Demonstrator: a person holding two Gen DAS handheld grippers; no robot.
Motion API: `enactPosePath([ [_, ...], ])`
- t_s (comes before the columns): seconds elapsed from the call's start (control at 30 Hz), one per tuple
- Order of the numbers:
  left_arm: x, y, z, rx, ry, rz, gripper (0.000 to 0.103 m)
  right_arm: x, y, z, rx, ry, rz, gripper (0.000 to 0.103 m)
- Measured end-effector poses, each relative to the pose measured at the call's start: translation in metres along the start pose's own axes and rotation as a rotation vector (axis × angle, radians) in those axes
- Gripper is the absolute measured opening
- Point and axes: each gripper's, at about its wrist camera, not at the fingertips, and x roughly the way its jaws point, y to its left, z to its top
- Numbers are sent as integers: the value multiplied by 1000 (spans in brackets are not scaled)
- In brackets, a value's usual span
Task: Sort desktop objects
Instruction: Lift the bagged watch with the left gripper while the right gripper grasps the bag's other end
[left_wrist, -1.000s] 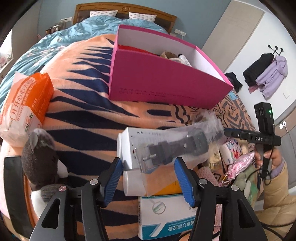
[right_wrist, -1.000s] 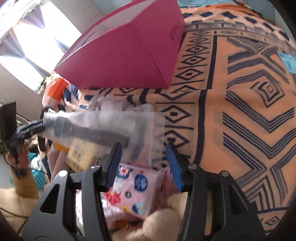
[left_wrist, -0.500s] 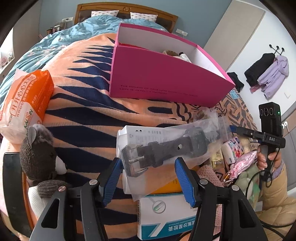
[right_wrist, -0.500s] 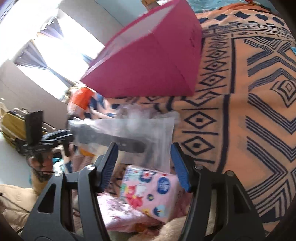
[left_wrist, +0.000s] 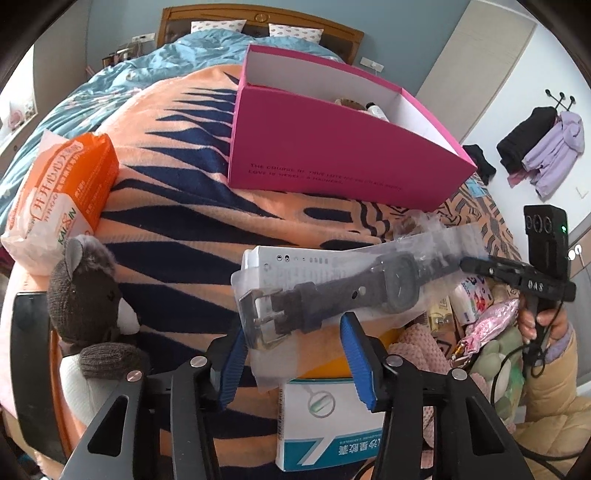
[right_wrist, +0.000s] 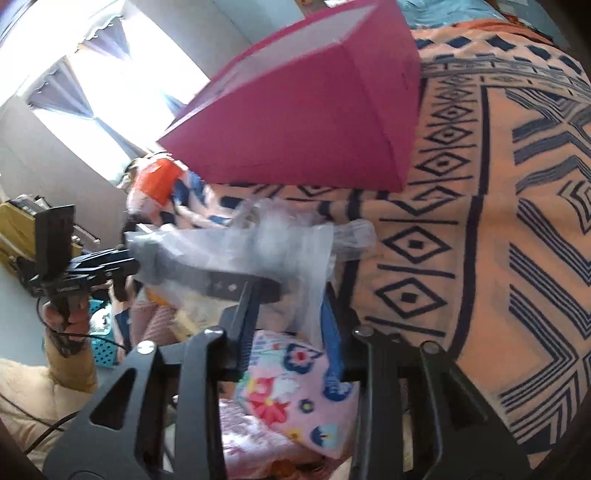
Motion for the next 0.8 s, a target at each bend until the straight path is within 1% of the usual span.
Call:
enactPosePath([
  [0.07, -1, -3, 0, 5, -4, 19, 49, 2, 14, -3, -52, 8, -15, 27],
  [0.1, -2, -5, 0, 8, -9, 23, 49, 3, 21, -3, -84, 11, -45, 27],
  [0.17, -5, -7, 0, 9, -17, 35, 48, 5, 24, -4, -95, 8, -83, 26],
  [0.2, -7, -8, 0, 14, -26, 41, 46, 5, 24, -4, -91, 4, -88, 23],
  [0.23, -9, -9, 0, 14, -30, 43, 45, 3, 24, -4, -93, -6, -90, 21],
  [0.33, -12, -11, 1, 12, -38, 42, 44, -5, 26, -5, -90, -31, -82, 15],
  [0.5, -15, -15, 3, 13, -48, 49, 43, -14, 41, -2, -102, -67, -78, 10],
  [0.63, -18, -20, 3, 26, -55, 44, 43, -17, 52, -2, -117, -88, -55, 7],
  [0.73, -18, -20, 3, 21, -61, 80, 43, -16, 52, -2, -117, -82, -59, 7],
  [0.8, -21, -18, 2, 18, -87, 122, 43, -14, 48, -3, -101, -76, -58, 7],
])
